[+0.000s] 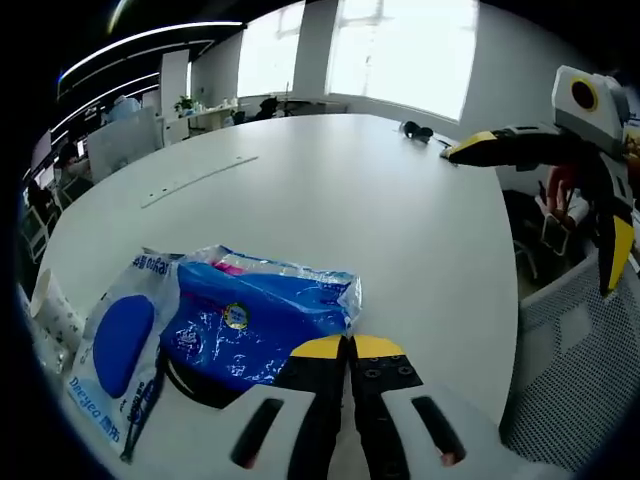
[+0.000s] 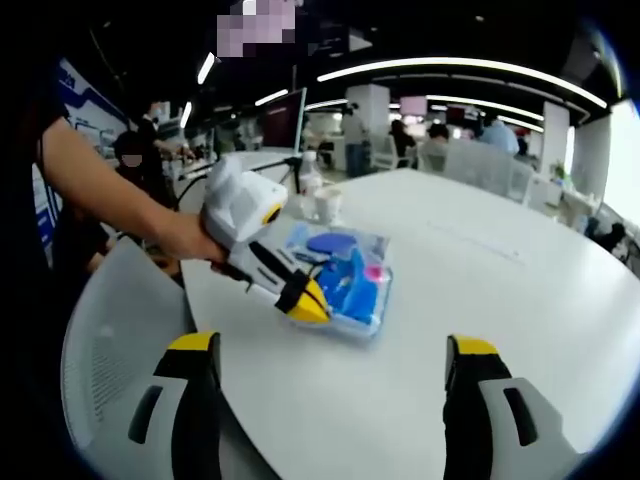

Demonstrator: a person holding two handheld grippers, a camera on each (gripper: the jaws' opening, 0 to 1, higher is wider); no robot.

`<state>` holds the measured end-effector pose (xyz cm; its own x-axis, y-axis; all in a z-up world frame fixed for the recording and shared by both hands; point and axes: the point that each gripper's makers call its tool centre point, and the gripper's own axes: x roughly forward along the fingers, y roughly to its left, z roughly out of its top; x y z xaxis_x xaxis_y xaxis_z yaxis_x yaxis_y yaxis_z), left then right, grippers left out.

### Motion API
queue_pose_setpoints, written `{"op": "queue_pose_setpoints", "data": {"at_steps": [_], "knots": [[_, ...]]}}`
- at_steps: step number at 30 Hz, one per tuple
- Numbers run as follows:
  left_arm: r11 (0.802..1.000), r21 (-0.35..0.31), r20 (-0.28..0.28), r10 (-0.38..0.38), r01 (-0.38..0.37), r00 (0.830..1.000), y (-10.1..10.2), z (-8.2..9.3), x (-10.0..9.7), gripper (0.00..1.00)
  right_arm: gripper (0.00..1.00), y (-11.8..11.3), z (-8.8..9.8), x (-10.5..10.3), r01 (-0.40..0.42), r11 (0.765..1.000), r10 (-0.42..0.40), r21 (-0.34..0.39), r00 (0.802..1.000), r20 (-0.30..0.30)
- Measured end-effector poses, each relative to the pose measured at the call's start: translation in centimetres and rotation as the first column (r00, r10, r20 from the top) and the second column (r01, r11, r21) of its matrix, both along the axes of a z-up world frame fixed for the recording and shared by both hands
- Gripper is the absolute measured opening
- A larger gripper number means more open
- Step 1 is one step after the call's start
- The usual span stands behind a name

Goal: Arrange the tabletop items into an orderly group along one side of the table until the central work area is clear of visible clutter.

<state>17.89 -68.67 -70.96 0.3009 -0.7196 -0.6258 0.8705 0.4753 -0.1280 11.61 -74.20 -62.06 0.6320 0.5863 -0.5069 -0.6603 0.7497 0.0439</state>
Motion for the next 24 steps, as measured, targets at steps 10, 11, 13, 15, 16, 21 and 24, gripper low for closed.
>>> {"op": "queue_pose_setpoints", "data": {"at_steps": [10,11,13,15,16,21,24], "knots": [[1.000,0.017,0.044,-0.020,0.019,0.999,1.3,0.2,1.0,0.15,0.90,-0.1,-0.1,0.3,0.005,1.000,-0.005,0.002,1.000,-0.002],[1.000,0.014,0.043,-0.018,0.018,0.999,1.3,0.3,1.0,0.15,0.90,-0.2,-0.1,0.3,0.008,1.000,-0.008,0.006,1.000,-0.003],[1.000,0.014,0.045,-0.020,0.019,0.999,1.5,0.5,1.0,0.16,0.90,-0.2,-0.2,0.4,0.011,1.000,-0.011,0.008,1.000,-0.005],[1.000,0.019,0.066,-0.026,0.025,0.997,1.8,0.8,1.3,0.16,0.90,-0.1,-0.3,0.4,0.008,1.000,-0.008,0.004,1.000,-0.008],[0.999,0.020,0.069,-0.027,0.026,0.997,1.9,0.9,1.4,0.15,0.90,-0.1,-0.3,0.5,0.008,1.000,-0.008,0.005,1.000,-0.008],[1.000,-0.005,0.063,-0.008,0.008,0.998,2.6,1.8,2.0,0.15,0.89,0.6,-0.4,0.7,0.002,1.000,-0.002,0.011,1.000,-0.014],[1.000,-0.010,0.043,-0.014,0.014,0.999,2.6,1.8,1.6,0.14,0.89,1.0,-0.5,0.6,-0.003,1.000,0.003,0.017,1.000,-0.020]]}}
